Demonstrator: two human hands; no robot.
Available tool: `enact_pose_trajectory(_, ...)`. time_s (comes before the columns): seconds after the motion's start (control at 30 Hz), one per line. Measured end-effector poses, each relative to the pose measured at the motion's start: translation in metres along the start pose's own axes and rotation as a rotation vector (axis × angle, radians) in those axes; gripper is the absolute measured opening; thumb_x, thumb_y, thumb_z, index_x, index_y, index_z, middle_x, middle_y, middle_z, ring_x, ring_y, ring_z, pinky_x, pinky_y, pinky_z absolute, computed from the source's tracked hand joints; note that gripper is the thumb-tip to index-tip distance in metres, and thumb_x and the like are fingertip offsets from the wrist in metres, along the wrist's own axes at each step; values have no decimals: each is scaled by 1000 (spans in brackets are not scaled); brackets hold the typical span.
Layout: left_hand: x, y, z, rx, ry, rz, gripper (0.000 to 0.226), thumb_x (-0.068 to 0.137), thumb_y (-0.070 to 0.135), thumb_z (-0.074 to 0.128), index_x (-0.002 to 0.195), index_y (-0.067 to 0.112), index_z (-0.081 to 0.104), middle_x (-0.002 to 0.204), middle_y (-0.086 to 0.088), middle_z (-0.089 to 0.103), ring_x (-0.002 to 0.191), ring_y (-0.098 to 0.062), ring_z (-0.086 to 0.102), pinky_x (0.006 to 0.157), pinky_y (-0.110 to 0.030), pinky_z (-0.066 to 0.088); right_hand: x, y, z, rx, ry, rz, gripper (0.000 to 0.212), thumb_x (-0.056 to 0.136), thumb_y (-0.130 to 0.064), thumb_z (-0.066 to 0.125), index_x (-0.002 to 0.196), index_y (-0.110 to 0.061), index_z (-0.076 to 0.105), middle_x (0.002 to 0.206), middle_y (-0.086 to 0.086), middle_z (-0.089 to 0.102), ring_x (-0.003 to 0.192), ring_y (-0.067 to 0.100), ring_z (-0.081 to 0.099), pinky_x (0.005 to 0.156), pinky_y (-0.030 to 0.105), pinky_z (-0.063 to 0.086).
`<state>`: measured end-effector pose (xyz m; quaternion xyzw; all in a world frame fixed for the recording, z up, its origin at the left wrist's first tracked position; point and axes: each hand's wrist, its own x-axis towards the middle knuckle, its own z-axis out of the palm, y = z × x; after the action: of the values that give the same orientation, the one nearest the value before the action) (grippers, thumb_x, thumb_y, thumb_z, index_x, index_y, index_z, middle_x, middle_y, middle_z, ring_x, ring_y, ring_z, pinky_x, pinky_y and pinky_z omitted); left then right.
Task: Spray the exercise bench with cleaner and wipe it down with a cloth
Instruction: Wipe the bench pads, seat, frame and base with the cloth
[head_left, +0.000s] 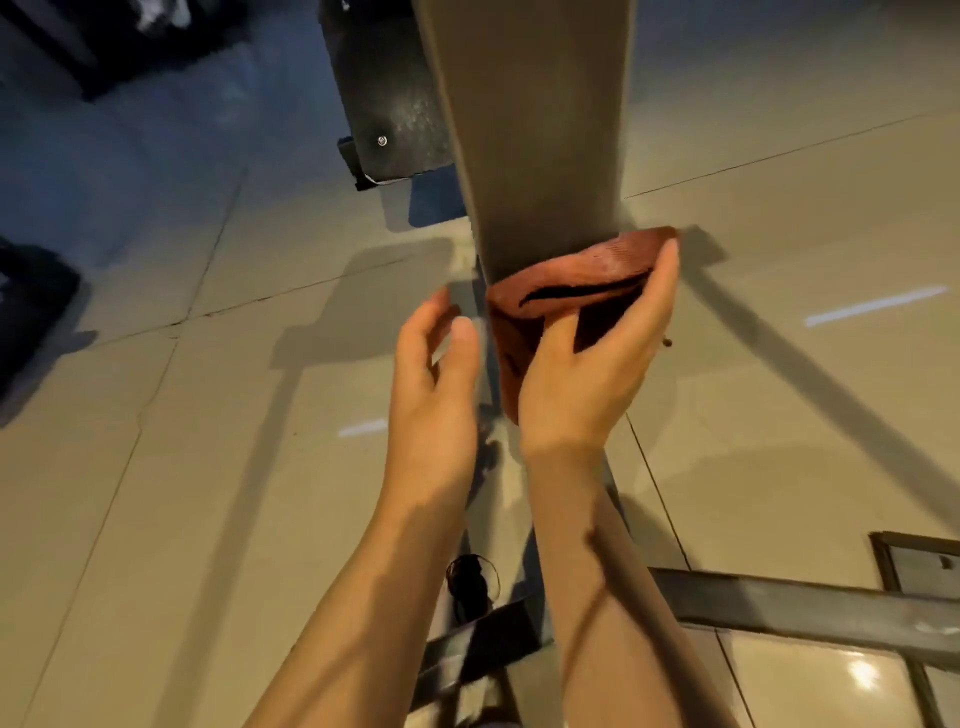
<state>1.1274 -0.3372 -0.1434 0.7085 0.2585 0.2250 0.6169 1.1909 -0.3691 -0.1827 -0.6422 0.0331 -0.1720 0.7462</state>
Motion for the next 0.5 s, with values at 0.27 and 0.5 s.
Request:
enact_pose_trajectory(0.27, 4, -13, 1, 57, -143, 0, 51, 89, 60, 26, 128, 43, 53, 134, 25, 54, 126, 9, 44, 109, -28, 31, -19, 84, -11, -141, -116, 105, 71, 84, -29, 36, 151, -26, 14, 158, 16, 23, 145, 35, 24, 114, 60, 25)
enact_pose_trajectory(0.5, 0, -21, 2, 48, -213, 36, 56, 94, 57, 23, 142, 36, 43, 137, 31, 48, 130, 10, 40, 113, -31, 29, -20, 78, -9, 74, -62, 460, 79, 79, -69, 40, 148, -42, 14, 162, 1, 15, 148, 24, 18, 118, 53, 24)
